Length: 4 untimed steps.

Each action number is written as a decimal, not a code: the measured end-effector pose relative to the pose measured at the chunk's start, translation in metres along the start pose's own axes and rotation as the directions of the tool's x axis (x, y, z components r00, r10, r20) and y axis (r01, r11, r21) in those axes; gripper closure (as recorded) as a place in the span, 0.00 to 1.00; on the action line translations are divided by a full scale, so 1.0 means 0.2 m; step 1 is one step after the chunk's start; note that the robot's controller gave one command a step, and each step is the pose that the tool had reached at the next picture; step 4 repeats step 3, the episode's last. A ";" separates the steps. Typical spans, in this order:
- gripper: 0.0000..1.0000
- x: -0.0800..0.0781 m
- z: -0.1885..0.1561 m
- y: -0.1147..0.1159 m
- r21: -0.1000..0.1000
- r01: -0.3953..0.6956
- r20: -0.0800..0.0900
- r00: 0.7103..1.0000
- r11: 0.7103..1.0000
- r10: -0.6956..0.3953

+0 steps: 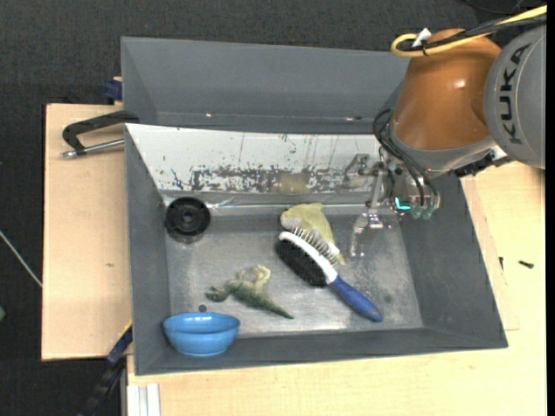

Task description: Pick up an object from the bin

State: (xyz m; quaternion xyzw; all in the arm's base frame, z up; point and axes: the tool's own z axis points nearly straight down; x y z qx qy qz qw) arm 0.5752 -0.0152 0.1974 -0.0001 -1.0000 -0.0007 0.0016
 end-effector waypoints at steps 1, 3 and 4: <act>0.00 -0.05 0.55 0.12 0.003 0.062 0.012 0.998 0.998 -0.062; 1.00 -0.13 -0.28 0.09 0.002 0.065 0.017 0.998 0.998 -0.065; 1.00 -0.13 -0.28 0.09 0.002 0.065 0.017 0.998 0.998 -0.065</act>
Offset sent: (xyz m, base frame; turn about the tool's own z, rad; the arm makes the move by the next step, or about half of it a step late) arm 0.0066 0.0268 -0.1274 -0.0650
